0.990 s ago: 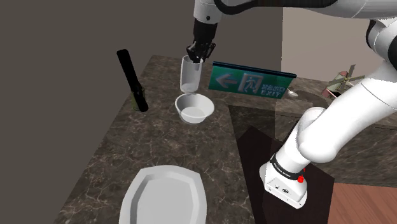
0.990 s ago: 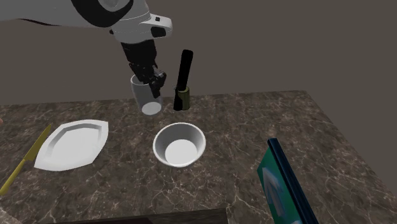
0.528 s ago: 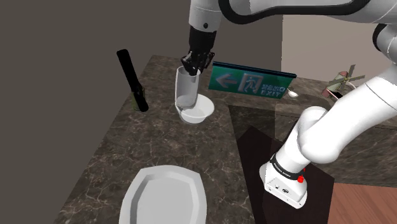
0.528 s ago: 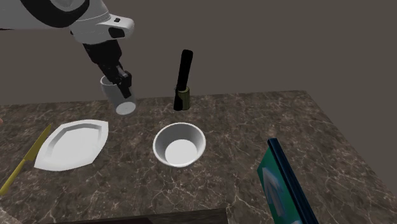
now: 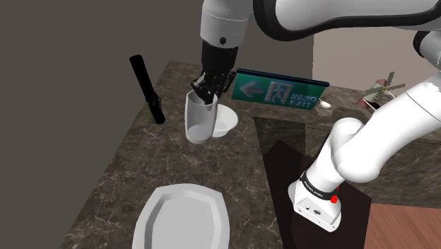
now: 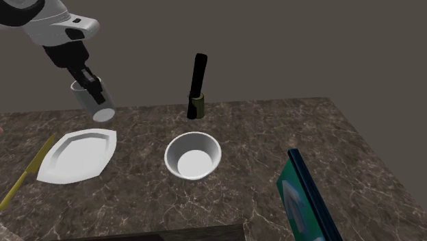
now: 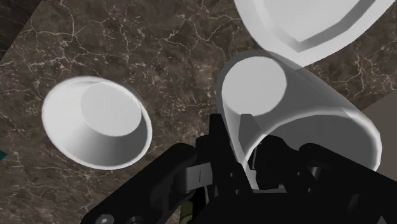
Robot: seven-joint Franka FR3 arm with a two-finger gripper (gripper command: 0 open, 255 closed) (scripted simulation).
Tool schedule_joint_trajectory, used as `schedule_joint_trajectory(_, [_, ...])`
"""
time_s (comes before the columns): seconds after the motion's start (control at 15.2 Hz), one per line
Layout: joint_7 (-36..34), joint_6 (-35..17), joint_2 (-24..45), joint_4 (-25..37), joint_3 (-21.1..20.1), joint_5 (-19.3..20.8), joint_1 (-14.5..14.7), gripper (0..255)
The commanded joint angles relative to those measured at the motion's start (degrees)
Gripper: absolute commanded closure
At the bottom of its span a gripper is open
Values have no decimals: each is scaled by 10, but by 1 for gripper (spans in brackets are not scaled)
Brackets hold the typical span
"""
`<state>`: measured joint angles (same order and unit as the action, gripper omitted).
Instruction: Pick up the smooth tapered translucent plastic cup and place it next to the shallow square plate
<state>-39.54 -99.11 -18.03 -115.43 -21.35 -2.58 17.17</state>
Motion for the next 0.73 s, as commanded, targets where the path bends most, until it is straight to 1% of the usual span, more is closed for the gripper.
schedule_joint_trajectory(0.0, [-11,-12,2,-10,-7,-2,3,255])
schedule_joint_trajectory(0.66, [-15,-89,5,-84,-13,-3,6,255])
